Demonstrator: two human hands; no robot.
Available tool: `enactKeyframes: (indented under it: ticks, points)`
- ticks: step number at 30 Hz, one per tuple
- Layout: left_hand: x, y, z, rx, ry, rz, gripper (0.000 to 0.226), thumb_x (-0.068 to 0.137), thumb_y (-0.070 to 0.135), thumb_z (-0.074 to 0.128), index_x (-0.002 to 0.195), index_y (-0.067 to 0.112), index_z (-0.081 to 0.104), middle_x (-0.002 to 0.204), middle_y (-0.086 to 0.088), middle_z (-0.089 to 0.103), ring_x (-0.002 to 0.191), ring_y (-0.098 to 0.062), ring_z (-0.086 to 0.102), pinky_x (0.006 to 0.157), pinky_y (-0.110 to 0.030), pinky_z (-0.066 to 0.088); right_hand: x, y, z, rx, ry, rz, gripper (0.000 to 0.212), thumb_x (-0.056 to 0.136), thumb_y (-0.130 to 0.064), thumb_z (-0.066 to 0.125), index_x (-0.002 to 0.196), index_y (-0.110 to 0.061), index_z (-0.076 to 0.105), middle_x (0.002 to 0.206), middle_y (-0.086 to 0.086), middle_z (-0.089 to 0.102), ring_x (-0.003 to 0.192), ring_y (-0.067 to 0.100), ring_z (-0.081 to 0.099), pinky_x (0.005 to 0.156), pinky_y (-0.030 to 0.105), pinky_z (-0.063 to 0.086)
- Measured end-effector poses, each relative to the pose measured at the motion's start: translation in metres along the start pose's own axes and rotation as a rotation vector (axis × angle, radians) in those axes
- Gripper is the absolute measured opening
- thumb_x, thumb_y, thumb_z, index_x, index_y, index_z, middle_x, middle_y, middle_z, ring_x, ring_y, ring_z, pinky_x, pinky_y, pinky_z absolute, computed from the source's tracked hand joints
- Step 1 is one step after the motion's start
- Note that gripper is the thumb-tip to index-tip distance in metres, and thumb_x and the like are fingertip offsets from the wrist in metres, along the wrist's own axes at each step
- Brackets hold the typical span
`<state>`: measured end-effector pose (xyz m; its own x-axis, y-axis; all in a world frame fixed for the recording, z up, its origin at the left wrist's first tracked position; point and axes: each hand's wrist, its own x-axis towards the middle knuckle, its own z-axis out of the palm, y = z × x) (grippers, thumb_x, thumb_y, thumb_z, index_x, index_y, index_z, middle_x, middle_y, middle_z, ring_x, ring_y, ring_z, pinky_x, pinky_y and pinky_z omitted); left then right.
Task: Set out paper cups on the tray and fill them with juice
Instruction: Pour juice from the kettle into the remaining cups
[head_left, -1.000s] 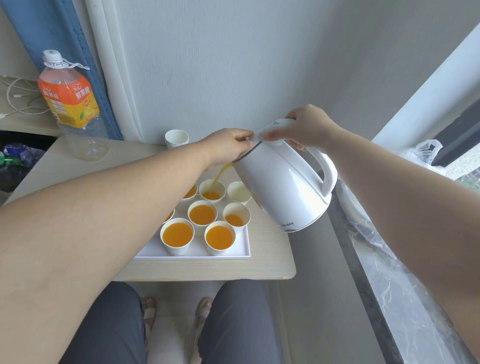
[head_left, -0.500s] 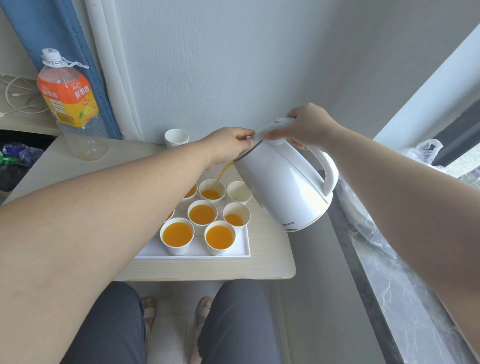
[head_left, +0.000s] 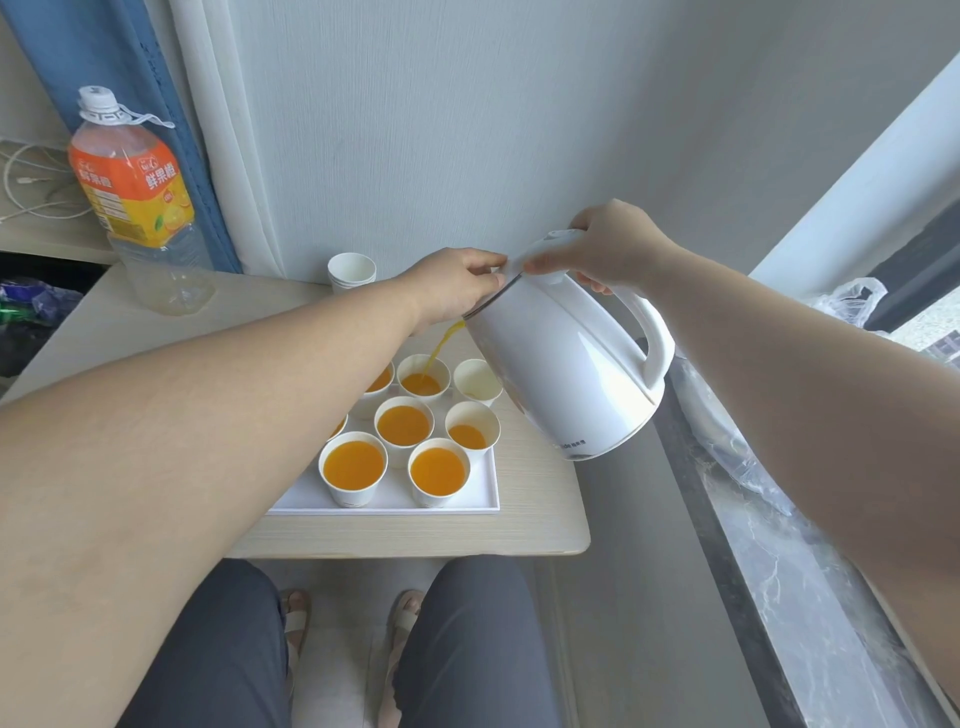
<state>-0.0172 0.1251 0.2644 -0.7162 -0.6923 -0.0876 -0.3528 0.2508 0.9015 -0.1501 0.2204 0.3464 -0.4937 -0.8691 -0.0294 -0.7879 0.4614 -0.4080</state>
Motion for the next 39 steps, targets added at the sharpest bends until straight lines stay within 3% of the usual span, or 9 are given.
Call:
enactKeyframes:
  ticks: [18, 30, 39]
  points:
    - [0.0002, -0.0042, -0.0001, -0.004, -0.004, 0.002, 0.041, 0.096, 0.027, 0.053, 0.136, 0.020, 0.053, 0.133, -0.002, 0.057, 0.123, -0.016, 0.053, 0.107, -0.033, 0.040, 0.0014, -0.0034, 0.0030, -0.004, -0.004, -0.008, 0.047, 0.069, -0.042, 0.078, 0.055, -0.014, 0.044, 0.048, 0.000, 0.047, 0.043, 0.015, 0.042, 0.046, 0.023, 0.035]
    - [-0.0001, -0.0056, 0.0006, -0.010, 0.004, -0.003, 0.041, 0.095, 0.026, 0.053, 0.136, 0.020, 0.052, 0.135, -0.003, 0.056, 0.123, -0.016, 0.053, 0.107, -0.032, 0.040, 0.0014, -0.0051, 0.0053, -0.026, -0.011, -0.003, 0.045, 0.069, -0.043, 0.078, 0.057, -0.015, 0.044, 0.048, -0.001, 0.047, 0.043, 0.015, 0.042, 0.044, 0.023, 0.033]
    - [-0.0001, -0.0045, 0.0018, -0.035, 0.007, 0.006, 0.038, 0.095, 0.024, 0.055, 0.133, 0.021, 0.055, 0.131, -0.001, 0.059, 0.120, -0.015, 0.054, 0.105, -0.031, 0.042, 0.0023, -0.0046, 0.0034, -0.044, 0.002, -0.011, 0.047, 0.069, -0.043, 0.076, 0.053, -0.015, 0.042, 0.026, -0.010, 0.039, 0.043, 0.014, 0.043, 0.046, 0.024, 0.034]
